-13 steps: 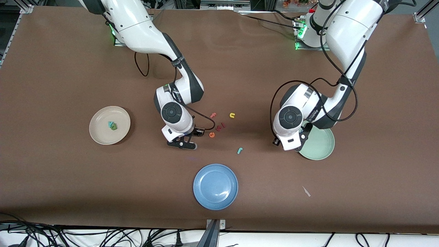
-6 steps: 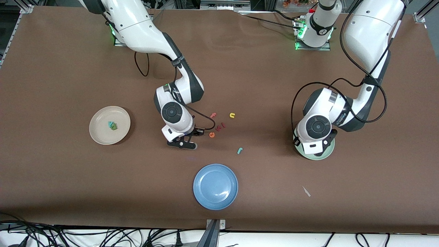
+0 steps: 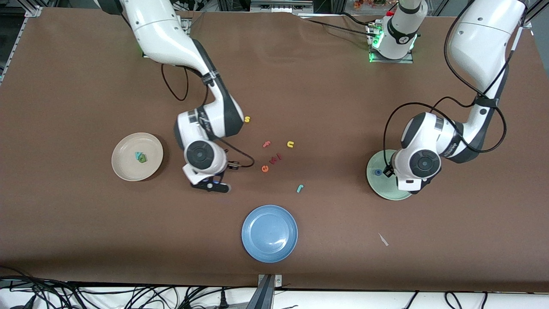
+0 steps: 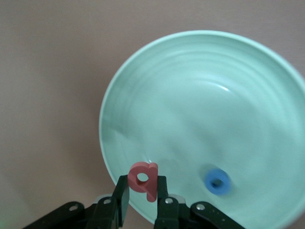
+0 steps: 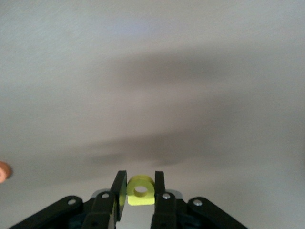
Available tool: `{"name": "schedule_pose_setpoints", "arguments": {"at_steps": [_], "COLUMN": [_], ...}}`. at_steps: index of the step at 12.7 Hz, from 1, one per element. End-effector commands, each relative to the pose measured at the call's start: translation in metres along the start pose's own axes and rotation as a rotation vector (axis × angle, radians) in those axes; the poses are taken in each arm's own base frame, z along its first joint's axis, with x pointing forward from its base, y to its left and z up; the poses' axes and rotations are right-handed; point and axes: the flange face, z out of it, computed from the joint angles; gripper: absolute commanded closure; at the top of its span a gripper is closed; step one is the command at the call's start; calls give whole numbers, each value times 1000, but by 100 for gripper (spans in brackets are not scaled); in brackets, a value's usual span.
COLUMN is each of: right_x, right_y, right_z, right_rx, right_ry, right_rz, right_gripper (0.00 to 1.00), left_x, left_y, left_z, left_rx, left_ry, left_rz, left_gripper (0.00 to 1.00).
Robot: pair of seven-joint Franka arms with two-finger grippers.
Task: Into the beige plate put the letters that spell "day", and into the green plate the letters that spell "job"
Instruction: 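Drop the yellow letter in the white plate with the right gripper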
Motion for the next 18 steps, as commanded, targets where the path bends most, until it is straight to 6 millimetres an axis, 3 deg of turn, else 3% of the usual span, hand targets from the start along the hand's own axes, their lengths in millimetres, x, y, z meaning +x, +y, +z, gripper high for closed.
{"name": "schedule_pose_setpoints", "arguments": {"at_steps": [1, 5, 6, 7, 8, 10, 12, 13, 14, 15, 18], "right_x": [8, 27, 30, 32, 34, 42, 50, 54, 57, 57, 57], "right_y": [51, 160, 181, 196, 214, 251, 274, 284, 286, 281, 256], "right_z": [-10, -3, 1, 7, 12, 20, 31, 39, 40, 36, 15], "right_rx": [-68, -110, -117, -127, -134, -125, -120, -116, -96, -68, -45], "right_ry": [-70, -120, -127, -138, -144, -159, -165, -172, -167, -166, -150], "right_rz": [0, -60, -57, -27, 5, 55, 90, 106, 116, 132, 97], "right_gripper": [100, 100, 100, 100, 100, 100, 100, 100, 59, 2, 0], "left_x": [0, -4, -7, -8, -7, -16, -19, -31, -41, -50, -80], "left_y": [-15, -9, -8, -6, -7, -2, -1, 9, 18, 27, 48], "left_z": [20, 34, 34, 32, 28, 19, -12, -32, -50, -64, -95], "left_rx": [-38, -80, -79, -81, -81, -95, -149, -185, -218, -242, -300], "left_ry": [20, 13, 13, 15, 17, 13, 13, 20, 30, 41, 60], "left_rz": [58, 58, 55, 46, 42, 51, 30, 50, 71, 100, 170], "left_gripper": [97, 92, 69, 9, 0, 0, 0, 0, 0, 0, 0]}}
